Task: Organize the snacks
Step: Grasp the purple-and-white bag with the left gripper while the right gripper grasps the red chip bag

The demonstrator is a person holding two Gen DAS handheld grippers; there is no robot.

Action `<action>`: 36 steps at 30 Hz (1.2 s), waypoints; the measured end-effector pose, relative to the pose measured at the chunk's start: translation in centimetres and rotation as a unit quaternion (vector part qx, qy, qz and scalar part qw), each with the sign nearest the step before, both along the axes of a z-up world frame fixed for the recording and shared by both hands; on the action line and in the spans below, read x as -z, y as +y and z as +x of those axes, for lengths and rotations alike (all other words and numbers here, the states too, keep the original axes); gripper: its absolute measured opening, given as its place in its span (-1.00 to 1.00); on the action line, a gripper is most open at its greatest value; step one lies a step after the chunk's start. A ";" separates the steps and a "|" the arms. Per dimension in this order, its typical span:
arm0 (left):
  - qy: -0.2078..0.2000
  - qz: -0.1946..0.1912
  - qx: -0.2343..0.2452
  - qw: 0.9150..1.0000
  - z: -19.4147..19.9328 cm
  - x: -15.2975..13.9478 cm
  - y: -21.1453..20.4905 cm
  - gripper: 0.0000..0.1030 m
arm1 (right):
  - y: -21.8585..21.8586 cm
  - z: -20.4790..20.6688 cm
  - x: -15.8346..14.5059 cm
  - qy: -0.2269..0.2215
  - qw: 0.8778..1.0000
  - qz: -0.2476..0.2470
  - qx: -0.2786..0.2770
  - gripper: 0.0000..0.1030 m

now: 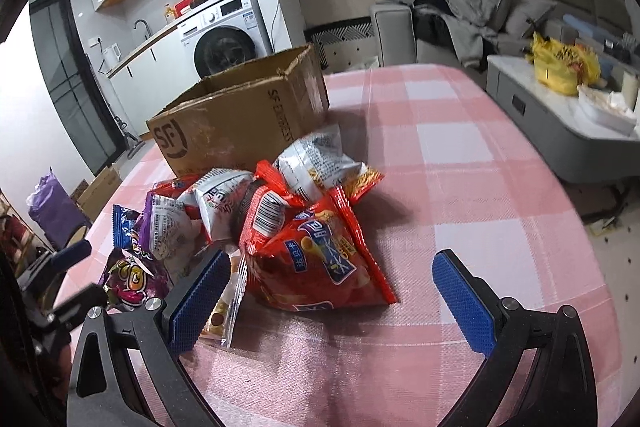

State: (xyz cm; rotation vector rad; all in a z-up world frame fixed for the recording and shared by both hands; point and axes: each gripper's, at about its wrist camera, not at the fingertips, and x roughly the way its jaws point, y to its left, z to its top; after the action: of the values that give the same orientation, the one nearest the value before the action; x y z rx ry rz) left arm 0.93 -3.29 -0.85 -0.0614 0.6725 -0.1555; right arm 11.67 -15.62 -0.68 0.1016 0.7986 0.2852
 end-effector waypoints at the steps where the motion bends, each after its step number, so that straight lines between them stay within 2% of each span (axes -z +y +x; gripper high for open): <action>1: 0.004 -0.002 0.003 1.000 0.1 0.2 0.0 0.98 | 0.2 0.1 0.1 0.005 1.000 0.000 0.000 1.00; 12: 0.054 -0.012 0.002 0.998 1.5 2.1 0.2 0.98 | -0.9 2.4 2.0 0.064 0.997 0.037 0.006 0.98; 16: 0.061 -0.028 0.004 0.998 1.9 2.5 0.5 0.98 | -0.9 3.2 2.6 0.084 0.994 0.070 -0.010 0.67; 22: 0.059 -0.055 0.026 0.996 1.9 2.4 0.6 0.69 | -0.8 3.4 2.8 0.079 0.994 0.075 -0.016 0.66; 26: 0.054 -0.075 0.047 0.995 1.7 2.3 0.5 0.38 | -0.6 3.2 2.8 0.078 0.994 0.072 -0.018 0.63; 30: 0.047 -0.073 0.053 0.995 1.4 2.2 0.3 0.28 | -0.9 3.2 2.8 0.081 0.993 0.079 -0.021 0.50; 36: 0.041 -0.083 0.063 0.994 1.2 2.0 0.5 0.14 | -1.2 3.5 2.8 0.084 0.992 0.090 -0.023 0.50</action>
State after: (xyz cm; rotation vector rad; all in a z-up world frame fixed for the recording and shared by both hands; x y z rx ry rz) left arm 2.13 -2.75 -2.82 -0.1868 0.7446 -0.3309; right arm 15.19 -16.86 -3.52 0.2793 0.9424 0.3961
